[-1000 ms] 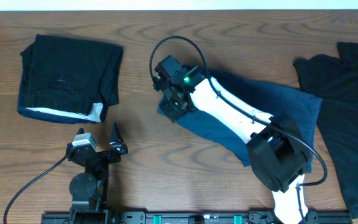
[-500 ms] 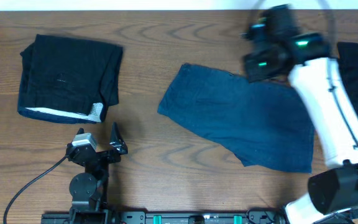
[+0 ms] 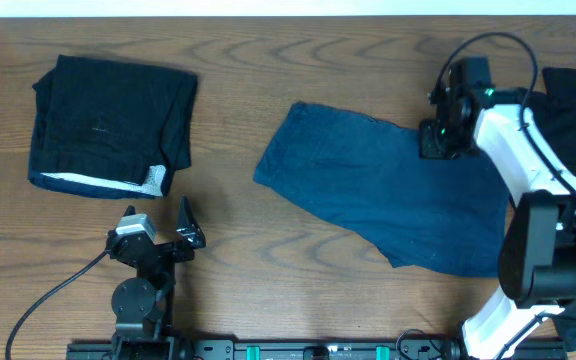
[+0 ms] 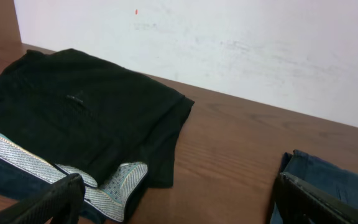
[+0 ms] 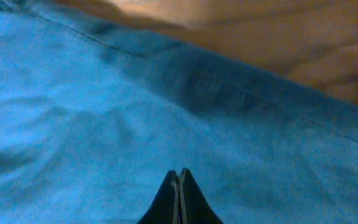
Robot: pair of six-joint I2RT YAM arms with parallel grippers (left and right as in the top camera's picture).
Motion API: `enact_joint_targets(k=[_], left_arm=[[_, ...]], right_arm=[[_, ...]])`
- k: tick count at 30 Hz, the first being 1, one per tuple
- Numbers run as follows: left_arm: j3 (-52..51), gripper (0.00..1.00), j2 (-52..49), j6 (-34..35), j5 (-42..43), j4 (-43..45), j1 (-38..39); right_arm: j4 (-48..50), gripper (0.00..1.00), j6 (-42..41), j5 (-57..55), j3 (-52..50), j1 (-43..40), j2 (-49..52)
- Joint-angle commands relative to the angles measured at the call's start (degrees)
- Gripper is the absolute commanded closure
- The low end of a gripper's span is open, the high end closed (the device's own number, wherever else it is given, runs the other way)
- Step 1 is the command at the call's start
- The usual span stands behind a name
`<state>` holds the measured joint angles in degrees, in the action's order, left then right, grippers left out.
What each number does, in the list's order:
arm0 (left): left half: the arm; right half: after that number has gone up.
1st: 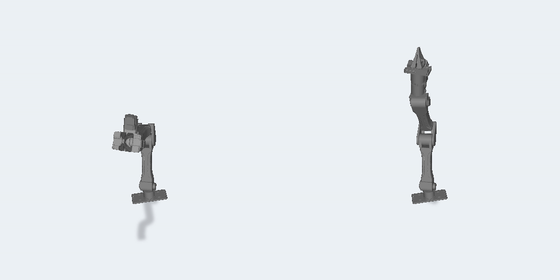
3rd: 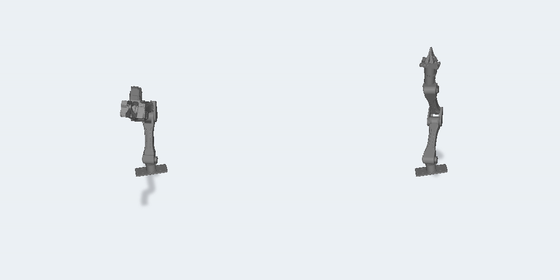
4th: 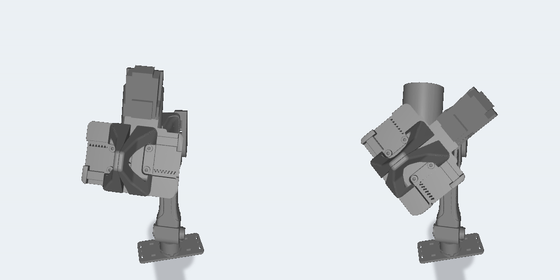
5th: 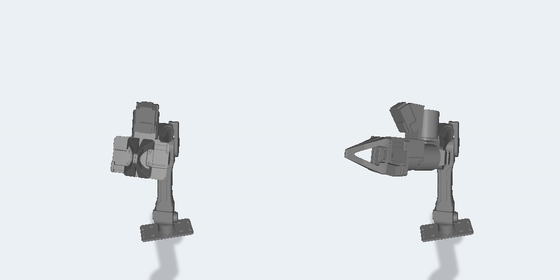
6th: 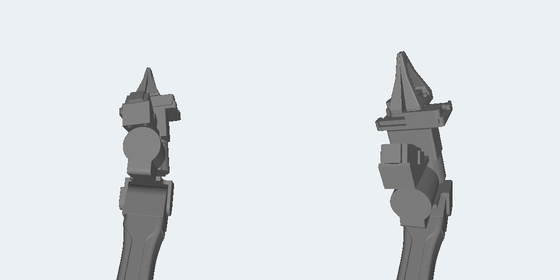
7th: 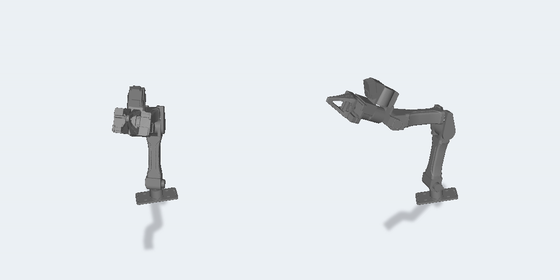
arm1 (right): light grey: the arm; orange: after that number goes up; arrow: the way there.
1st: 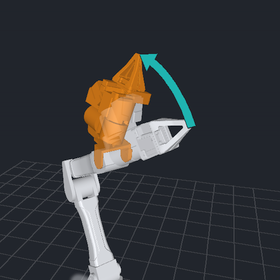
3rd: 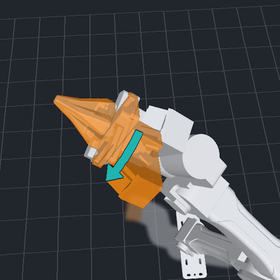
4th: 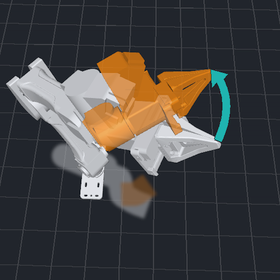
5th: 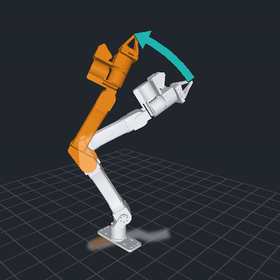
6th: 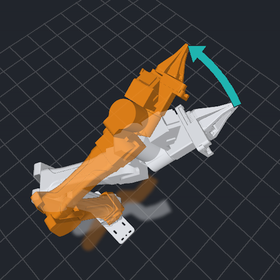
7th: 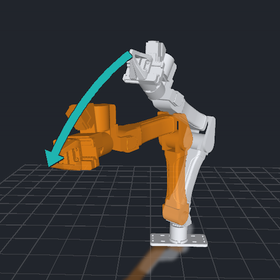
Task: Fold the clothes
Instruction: 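Pull the denim shorts leftward and lay them on the table center, then release the shorts and lift the right gripper back to the pile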
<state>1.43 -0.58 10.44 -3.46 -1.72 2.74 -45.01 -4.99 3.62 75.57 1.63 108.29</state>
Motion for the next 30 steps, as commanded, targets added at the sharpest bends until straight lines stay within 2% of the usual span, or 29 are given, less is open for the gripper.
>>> enact_joint_targets(k=[1,6,9,13,16,24,30], left_arm=[[-1.2,0.02,0.35,-0.79,-1.7,-2.08,0.24],[-1.2,0.02,0.35,-0.79,-1.7,-2.08,0.24],[-1.2,0.02,0.35,-0.79,-1.7,-2.08,0.24],[-1.2,0.02,0.35,-0.79,-1.7,-2.08,0.24],[-1.2,0.02,0.35,-0.76,-1.7,-2.08,0.24],[-1.2,0.02,0.35,-0.76,-1.7,-2.08,0.24],[-1.2,0.02,0.35,-0.79,-1.73,-2.08,0.24]], right_arm=[[5.07,0.99,-3.17,-1.66,-4.63,0.61,1.42],[15.45,0.99,-5.55,-1.29,-11.02,2.19,3.93],[20.61,0.99,-6.1,3.43,-12.79,3.69,6.71],[23.74,0.99,-4.96,8.79,-12.79,6.82,9.9],[25.66,0.99,-3.34,8.13,-12.74,9.57,10.75],[23.78,0.99,-2.71,5.64,-9.84,8.28,8.87],[12.83,0.96,1.95,5.79,-1.2,2.43,2.16]])
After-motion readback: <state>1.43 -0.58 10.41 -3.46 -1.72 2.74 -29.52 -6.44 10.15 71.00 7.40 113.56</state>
